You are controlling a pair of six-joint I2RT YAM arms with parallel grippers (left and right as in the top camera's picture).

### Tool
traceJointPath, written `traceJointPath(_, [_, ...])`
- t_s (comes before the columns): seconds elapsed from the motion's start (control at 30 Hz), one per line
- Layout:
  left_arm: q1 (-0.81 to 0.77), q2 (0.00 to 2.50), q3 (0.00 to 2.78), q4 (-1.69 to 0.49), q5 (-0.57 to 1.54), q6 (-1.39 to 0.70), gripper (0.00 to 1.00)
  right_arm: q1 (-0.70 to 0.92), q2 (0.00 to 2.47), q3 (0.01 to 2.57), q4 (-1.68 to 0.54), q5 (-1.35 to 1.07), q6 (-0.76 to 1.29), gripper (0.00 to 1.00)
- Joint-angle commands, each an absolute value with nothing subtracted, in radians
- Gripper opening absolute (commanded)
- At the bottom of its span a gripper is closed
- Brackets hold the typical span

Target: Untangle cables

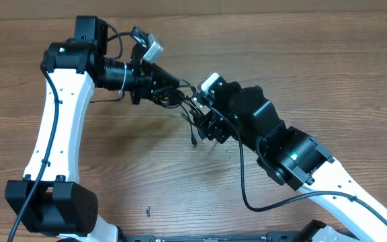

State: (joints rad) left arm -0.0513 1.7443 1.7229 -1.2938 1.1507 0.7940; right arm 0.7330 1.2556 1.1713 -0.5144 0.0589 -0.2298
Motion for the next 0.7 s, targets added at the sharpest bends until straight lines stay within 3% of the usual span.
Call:
traceJointPath(0.0, [-0.049, 1.745, 1.736, -1.388, 1.282, 1.009, 0.04, 0.693, 1.23, 1.179, -0.477, -0.112, -0.333, 0.76])
traceJointPath(0.1, [-0.05, 1.744, 1.736, -1.531, 1.336, 1.232, 0.04, 0.655, 1.231, 1.179, -0.472, -0.208, -0.373, 0.77])
traceJointPath(0.2, [-0.071, 1.745, 1.736, -1.594, 1.348, 1.325, 0.04, 0.609, 1.231, 1.179, -0.471, -0.406, -0.432, 0.77])
traceJointPath(0.3, [-0.106, 1.745, 1.736, -1.58, 1.356, 1.324, 0.04, 0.58, 1.234, 1.179, -0.47, -0.61, -0.474, 0.77])
traceJointPath(0.67, [-0.022, 1.745, 1.736, -1.447, 1.536, 1.296, 0.04, 0.58, 1.234, 1.179, -0.573, -0.806, -0.479, 0.71])
